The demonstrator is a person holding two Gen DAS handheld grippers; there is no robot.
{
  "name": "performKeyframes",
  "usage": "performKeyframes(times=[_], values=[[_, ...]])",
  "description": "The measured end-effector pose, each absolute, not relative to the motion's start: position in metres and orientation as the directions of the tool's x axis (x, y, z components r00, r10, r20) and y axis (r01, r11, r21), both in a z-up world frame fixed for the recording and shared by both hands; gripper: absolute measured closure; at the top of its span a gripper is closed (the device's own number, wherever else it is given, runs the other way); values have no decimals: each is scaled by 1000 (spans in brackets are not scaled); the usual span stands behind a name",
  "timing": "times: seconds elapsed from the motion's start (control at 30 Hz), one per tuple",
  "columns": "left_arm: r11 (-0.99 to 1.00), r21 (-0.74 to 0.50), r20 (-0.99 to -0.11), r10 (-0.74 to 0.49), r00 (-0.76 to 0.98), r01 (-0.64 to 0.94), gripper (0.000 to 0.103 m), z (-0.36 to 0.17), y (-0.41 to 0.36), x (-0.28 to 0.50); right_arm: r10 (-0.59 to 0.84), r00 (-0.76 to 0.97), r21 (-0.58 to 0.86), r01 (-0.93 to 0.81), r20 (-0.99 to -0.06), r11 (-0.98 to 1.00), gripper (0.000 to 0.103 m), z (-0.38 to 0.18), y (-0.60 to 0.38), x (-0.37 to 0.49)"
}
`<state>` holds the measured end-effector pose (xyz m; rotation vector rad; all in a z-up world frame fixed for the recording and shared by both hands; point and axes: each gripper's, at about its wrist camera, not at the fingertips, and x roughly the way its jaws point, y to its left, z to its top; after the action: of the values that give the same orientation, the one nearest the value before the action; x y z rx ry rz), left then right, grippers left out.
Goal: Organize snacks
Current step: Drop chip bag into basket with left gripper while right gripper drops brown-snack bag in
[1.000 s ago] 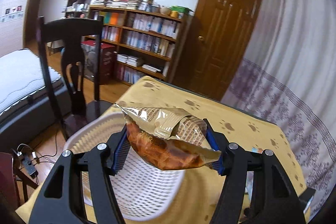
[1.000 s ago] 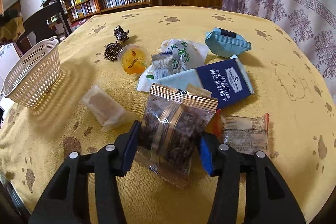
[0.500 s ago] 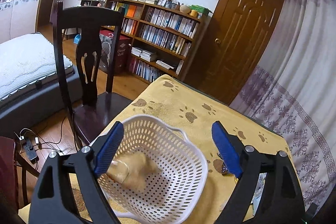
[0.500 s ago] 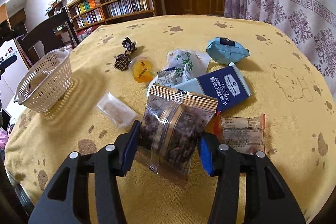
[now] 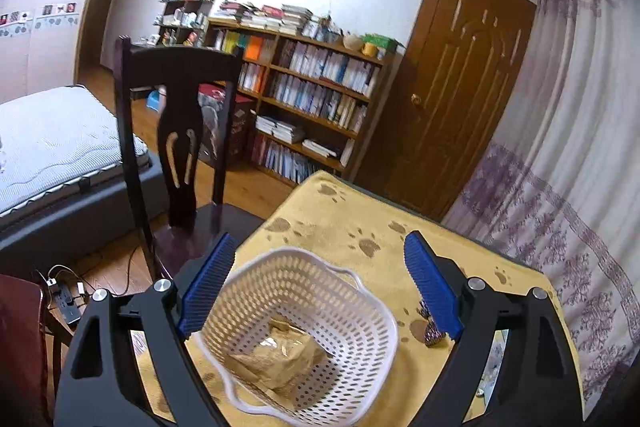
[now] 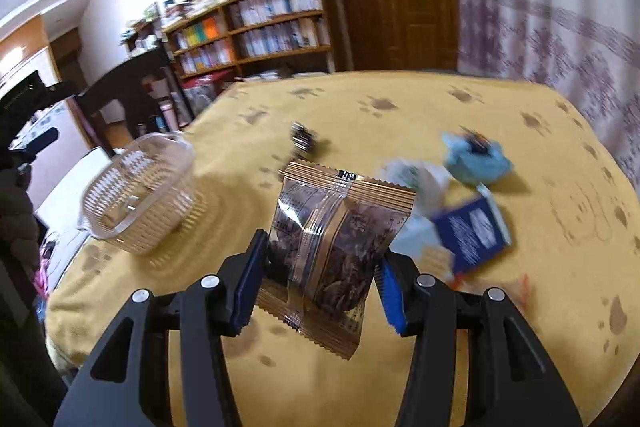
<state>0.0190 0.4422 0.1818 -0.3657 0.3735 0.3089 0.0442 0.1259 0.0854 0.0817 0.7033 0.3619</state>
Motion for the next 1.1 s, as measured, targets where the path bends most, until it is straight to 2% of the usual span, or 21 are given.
performKeyframes(times=[0.2, 0.5, 0.67, 0.8, 1.1], values=[[858, -299, -360, 304, 882, -418, 15, 194, 459, 0, 439, 686, 165, -428, -580, 888, 52, 113, 186, 52], [832, -352, -316, 324, 892, -428, 15, 206, 478, -20, 536, 579, 172, -565, -615, 807, 52, 123, 279, 74], [822, -380, -306, 321, 896, -424, 15, 210, 487, -25, 555, 525, 184, -598, -645, 780, 51, 119, 319, 87], [818, -391, -309, 315, 897, -422, 10, 209, 489, -23, 555, 531, 187, -593, -640, 783, 40, 118, 327, 92], [830, -380, -308, 303, 902, -409, 10, 209, 483, -21, 543, 547, 215, -551, -637, 807, 40, 110, 304, 94]])
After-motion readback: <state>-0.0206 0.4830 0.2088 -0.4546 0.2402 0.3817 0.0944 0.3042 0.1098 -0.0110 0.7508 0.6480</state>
